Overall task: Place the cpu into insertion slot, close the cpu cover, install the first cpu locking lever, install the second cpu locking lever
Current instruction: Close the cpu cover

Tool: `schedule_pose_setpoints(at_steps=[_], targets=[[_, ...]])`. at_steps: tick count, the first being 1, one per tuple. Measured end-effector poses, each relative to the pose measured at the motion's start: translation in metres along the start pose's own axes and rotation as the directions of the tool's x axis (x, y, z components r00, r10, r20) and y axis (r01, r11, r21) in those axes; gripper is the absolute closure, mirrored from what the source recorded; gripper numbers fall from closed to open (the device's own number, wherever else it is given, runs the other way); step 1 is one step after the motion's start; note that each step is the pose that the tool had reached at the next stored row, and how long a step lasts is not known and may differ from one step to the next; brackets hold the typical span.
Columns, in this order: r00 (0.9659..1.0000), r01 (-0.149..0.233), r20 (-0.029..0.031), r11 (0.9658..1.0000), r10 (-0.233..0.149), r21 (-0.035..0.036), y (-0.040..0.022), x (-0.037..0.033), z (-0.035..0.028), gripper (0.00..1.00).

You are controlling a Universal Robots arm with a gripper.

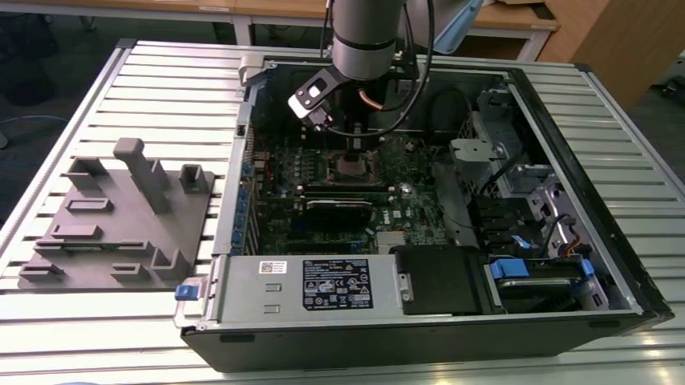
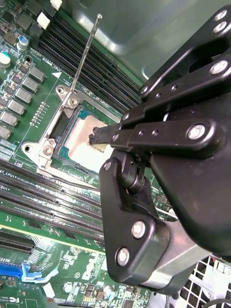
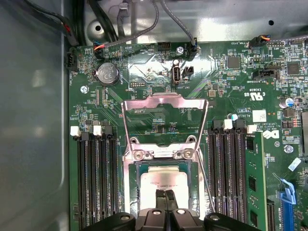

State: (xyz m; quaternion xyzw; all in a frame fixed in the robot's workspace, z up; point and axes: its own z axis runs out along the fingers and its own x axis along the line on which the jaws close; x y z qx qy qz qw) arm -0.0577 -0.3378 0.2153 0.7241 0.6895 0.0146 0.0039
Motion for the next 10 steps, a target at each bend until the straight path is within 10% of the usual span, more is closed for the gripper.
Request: schedule_pose_setpoints(at_steps=[10], targets=[[1.0,0.0,0.0001,1.0,0.0,0.0,0.0,0.0,-0.0022,0.89]])
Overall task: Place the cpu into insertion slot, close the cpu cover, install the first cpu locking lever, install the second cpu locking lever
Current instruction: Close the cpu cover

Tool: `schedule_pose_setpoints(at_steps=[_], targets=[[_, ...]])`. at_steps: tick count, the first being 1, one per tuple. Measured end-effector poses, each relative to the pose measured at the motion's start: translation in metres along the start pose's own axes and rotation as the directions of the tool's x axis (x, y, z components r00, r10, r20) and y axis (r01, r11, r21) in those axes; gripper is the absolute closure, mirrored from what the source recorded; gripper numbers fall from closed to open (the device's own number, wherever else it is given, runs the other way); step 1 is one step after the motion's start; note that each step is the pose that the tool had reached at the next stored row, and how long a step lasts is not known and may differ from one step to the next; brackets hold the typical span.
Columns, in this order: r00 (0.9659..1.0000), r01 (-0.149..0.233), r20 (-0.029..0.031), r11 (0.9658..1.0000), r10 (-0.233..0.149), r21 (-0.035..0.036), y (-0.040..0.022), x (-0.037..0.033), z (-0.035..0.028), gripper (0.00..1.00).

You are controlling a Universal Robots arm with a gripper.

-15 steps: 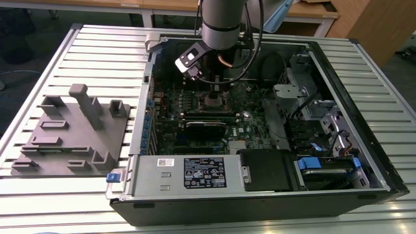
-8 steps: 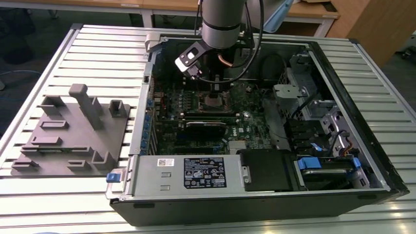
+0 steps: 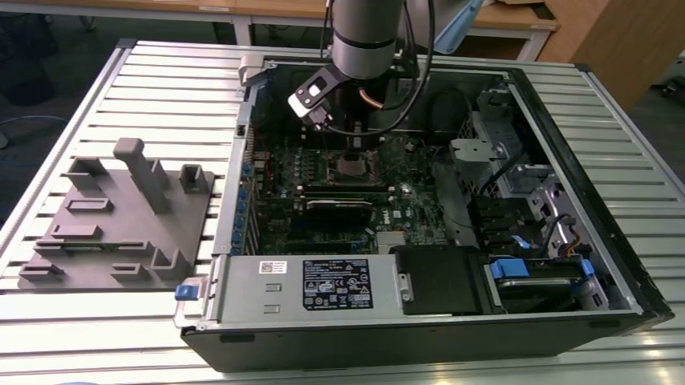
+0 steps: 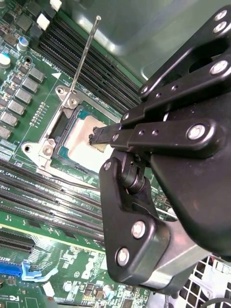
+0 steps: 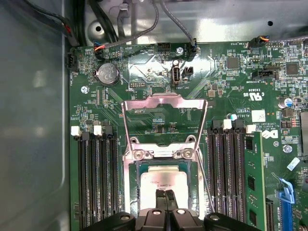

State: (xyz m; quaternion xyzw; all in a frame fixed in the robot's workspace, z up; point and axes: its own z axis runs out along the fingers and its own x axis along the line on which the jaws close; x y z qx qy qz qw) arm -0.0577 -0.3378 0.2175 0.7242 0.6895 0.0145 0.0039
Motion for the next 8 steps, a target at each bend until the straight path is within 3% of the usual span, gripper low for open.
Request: schedule_pose_setpoints(at_steps=[8], targets=[[1.0,0.0,0.0,1.0,0.0,0.0,0.0003,0.0001,-0.0098,0.89]])
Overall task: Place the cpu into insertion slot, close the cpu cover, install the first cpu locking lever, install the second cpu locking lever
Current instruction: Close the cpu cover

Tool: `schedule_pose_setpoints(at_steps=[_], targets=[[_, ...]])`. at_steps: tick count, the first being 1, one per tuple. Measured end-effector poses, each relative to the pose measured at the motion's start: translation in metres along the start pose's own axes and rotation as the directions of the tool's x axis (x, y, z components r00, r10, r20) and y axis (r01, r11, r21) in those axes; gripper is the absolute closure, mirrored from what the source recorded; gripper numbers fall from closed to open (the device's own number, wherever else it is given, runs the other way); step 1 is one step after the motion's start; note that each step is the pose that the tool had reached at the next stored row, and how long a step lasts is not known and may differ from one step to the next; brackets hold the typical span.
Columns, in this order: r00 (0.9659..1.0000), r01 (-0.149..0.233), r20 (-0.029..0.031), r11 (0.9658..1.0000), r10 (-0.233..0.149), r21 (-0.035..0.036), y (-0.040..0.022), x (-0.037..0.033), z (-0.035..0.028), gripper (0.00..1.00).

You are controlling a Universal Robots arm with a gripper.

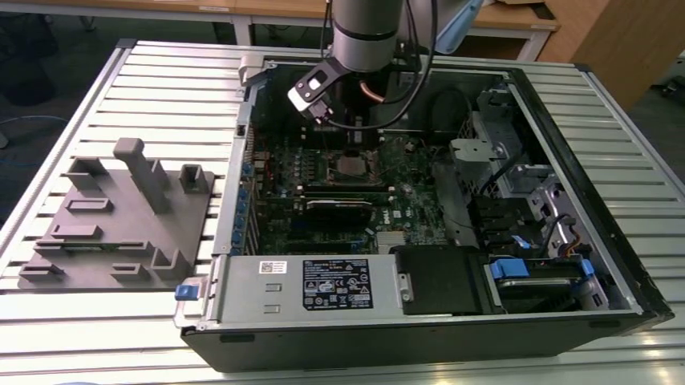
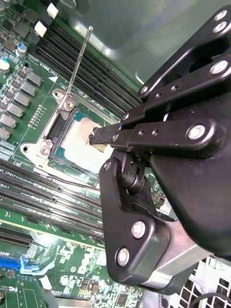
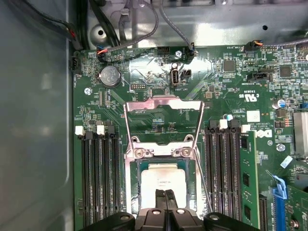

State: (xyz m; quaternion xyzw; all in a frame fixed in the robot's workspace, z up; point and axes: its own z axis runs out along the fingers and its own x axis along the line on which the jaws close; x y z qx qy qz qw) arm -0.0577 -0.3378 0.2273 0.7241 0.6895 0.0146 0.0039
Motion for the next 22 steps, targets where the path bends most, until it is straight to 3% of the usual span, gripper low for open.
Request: schedule_pose_setpoints(at_steps=[9,17,22], targets=[[1.0,0.0,-0.0001,1.0,0.0,-0.0001,0.0003,0.0002,-0.0135,0.89],[1.0,0.0,-0.0001,1.0,0.0,-0.0001,0.0004,0.0002,-0.0144,0.89],[1.0,0.0,0.0,1.0,0.0,0.0,0.0005,0.0003,-0.0185,0.89]])
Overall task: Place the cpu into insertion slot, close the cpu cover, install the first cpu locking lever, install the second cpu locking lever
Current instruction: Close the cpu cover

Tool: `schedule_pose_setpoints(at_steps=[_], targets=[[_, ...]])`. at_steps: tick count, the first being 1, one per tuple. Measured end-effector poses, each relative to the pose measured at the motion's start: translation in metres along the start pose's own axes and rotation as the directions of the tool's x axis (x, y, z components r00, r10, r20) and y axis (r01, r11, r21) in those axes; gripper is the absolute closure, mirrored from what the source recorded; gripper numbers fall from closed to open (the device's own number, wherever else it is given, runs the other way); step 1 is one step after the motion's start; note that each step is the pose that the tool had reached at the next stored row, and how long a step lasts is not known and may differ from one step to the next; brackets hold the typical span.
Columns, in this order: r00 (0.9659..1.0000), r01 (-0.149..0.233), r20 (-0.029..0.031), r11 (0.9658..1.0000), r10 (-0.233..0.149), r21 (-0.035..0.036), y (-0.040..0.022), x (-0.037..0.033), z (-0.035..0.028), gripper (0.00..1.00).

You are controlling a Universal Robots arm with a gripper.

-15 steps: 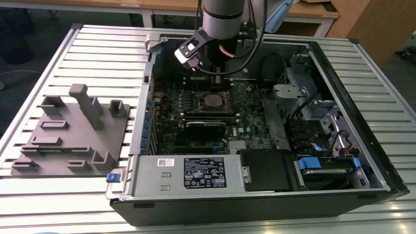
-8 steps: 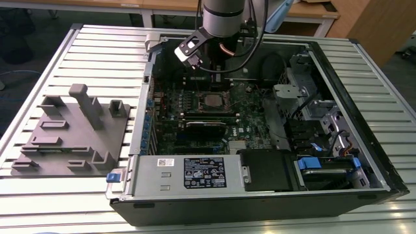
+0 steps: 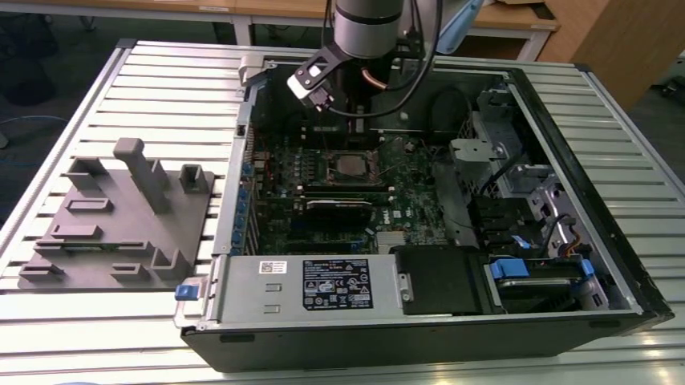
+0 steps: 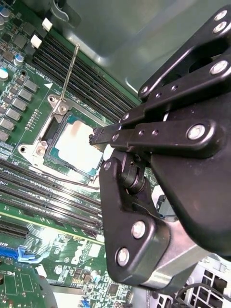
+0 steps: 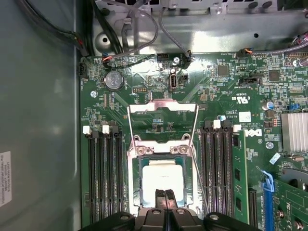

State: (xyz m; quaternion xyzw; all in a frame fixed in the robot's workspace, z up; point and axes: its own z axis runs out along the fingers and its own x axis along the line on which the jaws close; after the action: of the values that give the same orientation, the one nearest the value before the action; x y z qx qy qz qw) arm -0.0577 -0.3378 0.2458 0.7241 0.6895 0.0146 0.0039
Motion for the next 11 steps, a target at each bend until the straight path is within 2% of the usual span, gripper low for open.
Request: schedule_pose_setpoints(at_steps=[4,11], targets=[[1.0,0.0,-0.0001,1.0,0.0,-0.0001,0.0001,0.0001,-0.0036,0.89],[1.0,0.0,-0.0001,1.0,0.0,-0.0001,0.0001,0.0001,-0.004,0.89]])
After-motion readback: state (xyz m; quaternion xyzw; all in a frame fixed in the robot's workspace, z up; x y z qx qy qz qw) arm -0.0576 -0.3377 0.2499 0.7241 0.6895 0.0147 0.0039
